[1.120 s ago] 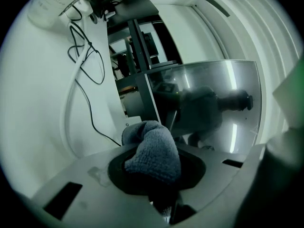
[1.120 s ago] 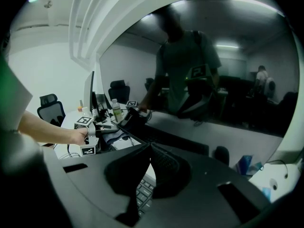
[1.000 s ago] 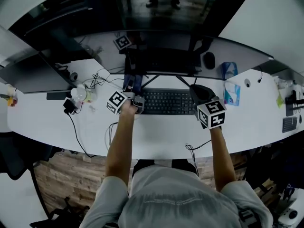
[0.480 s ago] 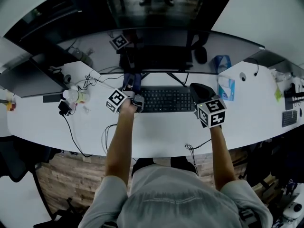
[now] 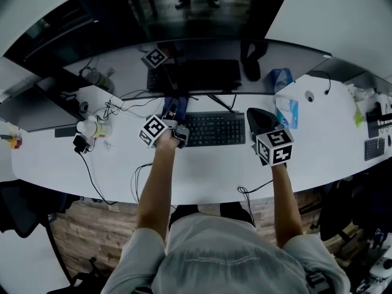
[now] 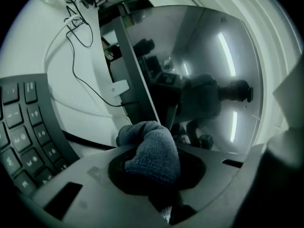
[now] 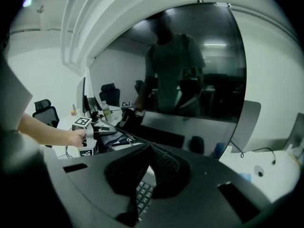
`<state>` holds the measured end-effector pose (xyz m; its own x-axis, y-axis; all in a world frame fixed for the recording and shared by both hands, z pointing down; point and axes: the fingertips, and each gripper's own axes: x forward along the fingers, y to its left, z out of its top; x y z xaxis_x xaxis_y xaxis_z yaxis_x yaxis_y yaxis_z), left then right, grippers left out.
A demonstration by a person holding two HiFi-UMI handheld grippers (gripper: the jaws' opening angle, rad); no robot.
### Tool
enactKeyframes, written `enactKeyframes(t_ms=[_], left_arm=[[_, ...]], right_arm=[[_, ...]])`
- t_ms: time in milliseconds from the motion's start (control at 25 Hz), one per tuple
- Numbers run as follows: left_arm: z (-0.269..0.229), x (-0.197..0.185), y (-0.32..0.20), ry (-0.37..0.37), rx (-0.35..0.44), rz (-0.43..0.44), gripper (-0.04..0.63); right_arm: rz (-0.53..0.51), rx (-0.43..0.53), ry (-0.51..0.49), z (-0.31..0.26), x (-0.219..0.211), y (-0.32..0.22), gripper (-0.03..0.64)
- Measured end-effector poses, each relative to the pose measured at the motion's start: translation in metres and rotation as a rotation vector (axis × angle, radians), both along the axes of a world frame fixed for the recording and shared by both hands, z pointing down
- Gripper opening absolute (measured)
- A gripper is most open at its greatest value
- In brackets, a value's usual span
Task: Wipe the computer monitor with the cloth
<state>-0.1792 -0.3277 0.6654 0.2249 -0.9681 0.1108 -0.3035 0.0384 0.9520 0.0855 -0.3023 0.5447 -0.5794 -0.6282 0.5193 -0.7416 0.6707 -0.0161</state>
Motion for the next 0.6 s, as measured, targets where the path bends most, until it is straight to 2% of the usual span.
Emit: enactKeyframes(t_ms=[600], left_arm=[[-0.004,0.103,-0.020,0.029,0.020,0.118,0.075]], right_arm=[[0.099,-0.007,-0.027,0.006,0.085,0.012,0.169]])
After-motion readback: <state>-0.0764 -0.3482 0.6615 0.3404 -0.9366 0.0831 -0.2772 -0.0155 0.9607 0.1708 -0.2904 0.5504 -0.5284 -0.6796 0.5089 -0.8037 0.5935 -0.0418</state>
